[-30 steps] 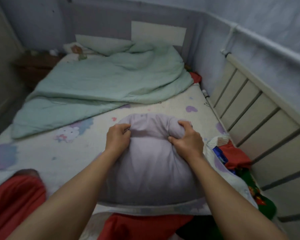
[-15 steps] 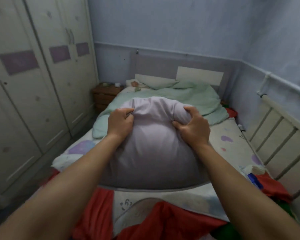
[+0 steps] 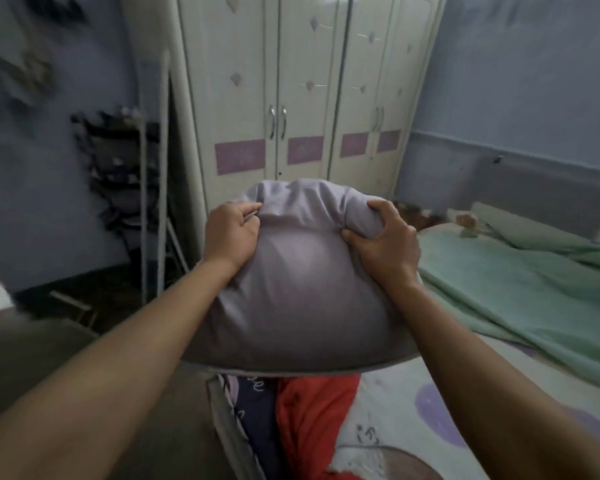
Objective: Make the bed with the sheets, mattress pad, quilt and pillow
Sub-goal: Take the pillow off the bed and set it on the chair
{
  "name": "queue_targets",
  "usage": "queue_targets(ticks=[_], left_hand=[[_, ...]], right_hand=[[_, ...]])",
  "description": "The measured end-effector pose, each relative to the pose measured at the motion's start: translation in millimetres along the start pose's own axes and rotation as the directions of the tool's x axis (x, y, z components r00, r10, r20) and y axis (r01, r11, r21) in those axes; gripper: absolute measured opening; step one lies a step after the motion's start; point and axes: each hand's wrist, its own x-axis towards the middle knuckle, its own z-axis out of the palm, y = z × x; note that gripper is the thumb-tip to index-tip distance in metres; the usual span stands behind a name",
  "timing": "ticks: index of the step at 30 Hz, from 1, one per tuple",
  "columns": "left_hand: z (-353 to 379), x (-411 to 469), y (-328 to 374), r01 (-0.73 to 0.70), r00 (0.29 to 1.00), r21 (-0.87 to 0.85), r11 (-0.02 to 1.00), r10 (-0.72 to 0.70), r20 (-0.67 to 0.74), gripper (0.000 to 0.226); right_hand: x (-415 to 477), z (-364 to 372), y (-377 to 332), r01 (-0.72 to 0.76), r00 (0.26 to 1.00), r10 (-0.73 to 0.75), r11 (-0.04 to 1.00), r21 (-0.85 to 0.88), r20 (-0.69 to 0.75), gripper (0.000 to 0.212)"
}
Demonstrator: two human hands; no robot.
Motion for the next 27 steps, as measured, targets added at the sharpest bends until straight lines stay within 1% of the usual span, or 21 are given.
queue_targets(ticks=[2,3,5,9,10,13,16,18,20,22,27], left_hand=[[-37,-10,-22,0.079,0.994,0.060,0.995,-0.074,-0.084,0.032],[-47,-15,-29,0.097,0.990,0.063,0.993,-0.090,-0.107,0.033],[-85,-35,-45,0.172,0.968,0.096,0.980,-0.150,-0.200,0.036],[-157,-82,-66,0.315,0.897,0.196,0.928,-0.225,-0.380,0.029],[-183,-102,-71,0.365,0.867,0.225,0.903,-0.242,-0.436,0.030],[-235,-140,-81,0.455,0.799,0.242,0.857,-0.272,-0.537,0.035],[-287,-180,-83,0.498,0.743,0.234,0.835,-0.272,-0.611,0.045],[-325,-211,-88,0.525,0.707,0.243,0.816,-0.259,-0.658,0.040],[-358,-237,-95,0.552,0.674,0.250,0.795,-0.249,-0.696,0.033],[-387,-257,-102,0.583,0.647,0.269,0.767,-0.237,-0.725,0.030],[-470,-304,-126,0.624,0.610,0.304,0.720,-0.207,-0.765,0.027]], right_hand=[[-4,29,-27,0.059,0.995,-0.065,0.995,0.079,0.075,0.060],[-7,37,-34,0.068,0.992,-0.080,0.991,0.111,0.100,0.058],[-18,64,-63,0.126,0.969,-0.163,0.972,0.199,0.184,0.056],[-55,106,-122,0.192,0.905,-0.300,0.921,0.339,0.302,0.057],[-72,117,-144,0.214,0.875,-0.350,0.900,0.381,0.334,0.056],[-105,133,-190,0.223,0.814,-0.427,0.856,0.466,0.395,0.057],[-144,144,-237,0.248,0.751,-0.507,0.810,0.531,0.423,0.056],[-178,149,-272,0.259,0.702,-0.568,0.765,0.590,0.429,0.054],[-211,155,-303,0.260,0.666,-0.610,0.729,0.633,0.430,0.052],[-241,159,-329,0.262,0.640,-0.634,0.711,0.653,0.433,0.053],[-314,173,-399,0.240,0.581,-0.687,0.657,0.715,0.437,0.050]])
